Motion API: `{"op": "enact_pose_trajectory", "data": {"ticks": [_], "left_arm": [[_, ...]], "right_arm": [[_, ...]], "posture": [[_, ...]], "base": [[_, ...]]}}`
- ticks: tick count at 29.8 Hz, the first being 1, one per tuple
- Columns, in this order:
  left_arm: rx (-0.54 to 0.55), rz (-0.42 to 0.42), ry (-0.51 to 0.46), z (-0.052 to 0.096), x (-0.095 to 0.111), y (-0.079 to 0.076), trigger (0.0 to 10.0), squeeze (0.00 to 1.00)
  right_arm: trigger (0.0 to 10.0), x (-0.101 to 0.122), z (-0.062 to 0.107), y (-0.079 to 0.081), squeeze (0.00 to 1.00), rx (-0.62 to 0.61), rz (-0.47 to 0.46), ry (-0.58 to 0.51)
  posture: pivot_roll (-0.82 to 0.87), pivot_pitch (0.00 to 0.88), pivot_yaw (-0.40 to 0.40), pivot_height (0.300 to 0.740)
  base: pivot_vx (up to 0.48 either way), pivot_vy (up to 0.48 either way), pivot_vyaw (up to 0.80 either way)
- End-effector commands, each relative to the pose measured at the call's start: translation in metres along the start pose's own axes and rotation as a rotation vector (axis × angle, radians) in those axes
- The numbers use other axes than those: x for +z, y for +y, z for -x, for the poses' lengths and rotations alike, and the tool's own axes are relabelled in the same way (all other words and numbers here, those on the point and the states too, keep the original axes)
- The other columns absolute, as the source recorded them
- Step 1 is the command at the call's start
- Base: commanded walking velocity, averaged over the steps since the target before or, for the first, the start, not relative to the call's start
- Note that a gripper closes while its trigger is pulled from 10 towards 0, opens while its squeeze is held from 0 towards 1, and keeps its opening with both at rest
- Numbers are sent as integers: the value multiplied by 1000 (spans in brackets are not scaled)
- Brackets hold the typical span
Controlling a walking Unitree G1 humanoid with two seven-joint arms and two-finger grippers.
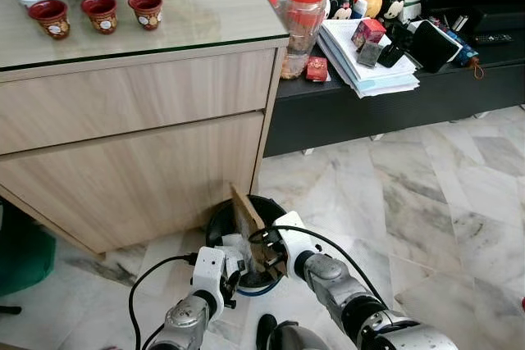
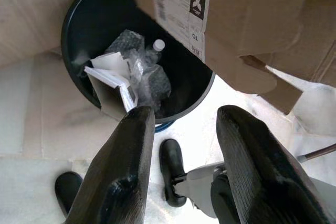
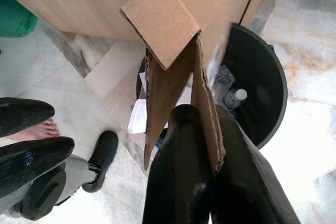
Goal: Picking trash to rubbish bin
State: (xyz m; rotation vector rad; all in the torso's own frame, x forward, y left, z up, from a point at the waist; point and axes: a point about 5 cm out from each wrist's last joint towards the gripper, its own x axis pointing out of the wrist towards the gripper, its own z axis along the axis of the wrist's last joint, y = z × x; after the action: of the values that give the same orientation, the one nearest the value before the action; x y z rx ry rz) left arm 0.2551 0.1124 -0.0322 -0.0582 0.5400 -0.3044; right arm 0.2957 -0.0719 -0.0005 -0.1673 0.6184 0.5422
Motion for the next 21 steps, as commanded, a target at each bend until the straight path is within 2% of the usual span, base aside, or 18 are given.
{"op": "enact_pose_trajectory", "data": {"ticks": [1, 7, 8, 21], "left_arm": [[-19, 16, 16, 1, -6, -6, 10000, 0], [-42, 19, 3, 0, -2, -7, 10000, 0], [-44, 20, -2, -1, -1, -7, 10000, 0], [-71, 20, -15, -1, 2, -9, 10000, 0]], "right_arm": [[10000, -4, 0, 2, 0, 3, 5, 25], [10000, -6, 0, 4, 0, -2, 8, 34], [10000, -6, -1, 4, 1000, -3, 2, 35], [10000, -3, -1, 4, 1000, -24, -4, 29]], "posture": [[58, 261, -178, 740], [68, 261, -181, 740], [71, 260, -181, 740], [77, 258, -186, 740]], "base": [[0, 0, 0], [0, 0, 0], [0, 0, 0], [0, 0, 0]]}}
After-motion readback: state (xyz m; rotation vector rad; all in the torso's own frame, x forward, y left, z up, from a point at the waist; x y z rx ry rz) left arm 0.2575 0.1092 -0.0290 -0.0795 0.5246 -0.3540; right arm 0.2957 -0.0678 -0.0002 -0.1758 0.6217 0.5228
